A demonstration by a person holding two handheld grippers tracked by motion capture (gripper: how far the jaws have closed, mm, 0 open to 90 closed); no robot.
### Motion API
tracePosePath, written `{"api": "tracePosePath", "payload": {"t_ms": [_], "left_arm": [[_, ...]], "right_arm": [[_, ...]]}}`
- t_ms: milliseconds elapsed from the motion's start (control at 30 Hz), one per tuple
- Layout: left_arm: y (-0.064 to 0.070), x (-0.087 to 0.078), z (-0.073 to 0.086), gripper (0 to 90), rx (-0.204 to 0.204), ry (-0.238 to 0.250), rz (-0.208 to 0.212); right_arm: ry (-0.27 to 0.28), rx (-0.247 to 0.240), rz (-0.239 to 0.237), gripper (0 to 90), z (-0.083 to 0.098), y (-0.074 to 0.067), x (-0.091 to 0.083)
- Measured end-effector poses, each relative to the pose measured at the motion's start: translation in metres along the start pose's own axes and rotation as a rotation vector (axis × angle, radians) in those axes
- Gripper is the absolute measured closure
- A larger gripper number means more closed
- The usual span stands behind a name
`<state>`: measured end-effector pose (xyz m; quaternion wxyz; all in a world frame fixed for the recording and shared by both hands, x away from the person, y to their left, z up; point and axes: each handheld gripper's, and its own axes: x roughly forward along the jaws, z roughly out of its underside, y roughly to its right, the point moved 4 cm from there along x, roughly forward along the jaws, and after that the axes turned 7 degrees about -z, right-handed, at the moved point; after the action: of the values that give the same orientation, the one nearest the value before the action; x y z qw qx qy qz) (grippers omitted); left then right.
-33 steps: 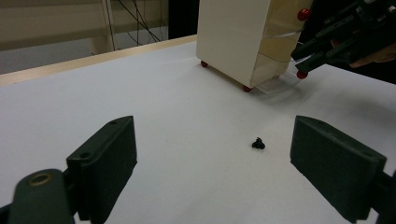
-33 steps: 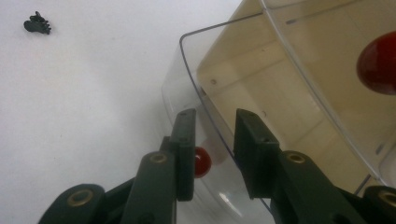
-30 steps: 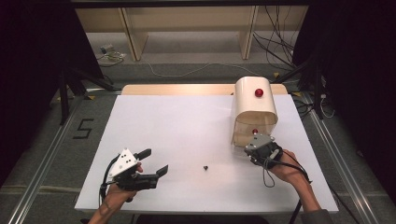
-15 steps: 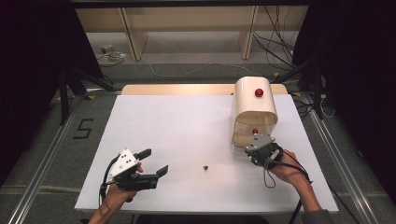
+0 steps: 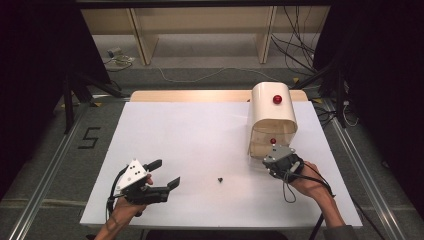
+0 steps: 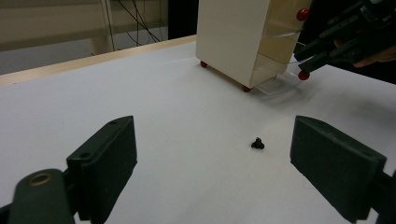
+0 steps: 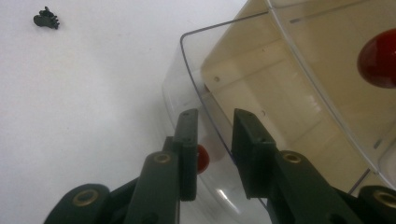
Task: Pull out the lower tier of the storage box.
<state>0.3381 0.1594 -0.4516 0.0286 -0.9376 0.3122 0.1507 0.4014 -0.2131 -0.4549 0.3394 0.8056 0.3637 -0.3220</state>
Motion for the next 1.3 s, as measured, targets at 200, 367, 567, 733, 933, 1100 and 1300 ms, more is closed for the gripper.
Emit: {"api": "tracePosePath", "payload": {"t_ms": [200,367,567,733,933,1100,1300], "left_arm": [[0.0002,0.0001,0.0001,14.4,-0.001,-0.001,0.000],[-0.0001,0.0000,0.0000,14.4,-0.001,0.000,0.000],[0.0000,0.0000,-0.0001,14.4,-0.001,0.000,0.001],[0.0000,-0.0001,-0.0001,14.4,-0.001,0.000,0.000],[-0.0001,-0.0003,-0.0002,14.4,0.001,0.000,0.001],[-0.0002,-0.0001,-0.0001,14.4,0.000,0.000,0.001],[-0.0003,-0.0003,-0.0002,14.4,0.000,0.000,0.001]], "right_arm": [[-0.007,-0.010,0.001,73.1,0.0006,-0.0026,-0.0007],[-0.011,-0.016,-0.003,73.3,0.0009,-0.0033,-0.0016],[-0.011,-0.018,-0.003,73.6,0.0013,-0.0044,-0.0025],[-0.010,-0.020,-0.006,73.7,0.0018,-0.0055,-0.0035],[-0.007,-0.023,-0.007,74.1,0.0026,-0.0063,-0.0049],[-0.010,-0.029,-0.008,74.2,0.0032,-0.0074,-0.0062],[-0.008,-0.030,-0.008,74.4,0.0035,-0.0088,-0.0072]]}}
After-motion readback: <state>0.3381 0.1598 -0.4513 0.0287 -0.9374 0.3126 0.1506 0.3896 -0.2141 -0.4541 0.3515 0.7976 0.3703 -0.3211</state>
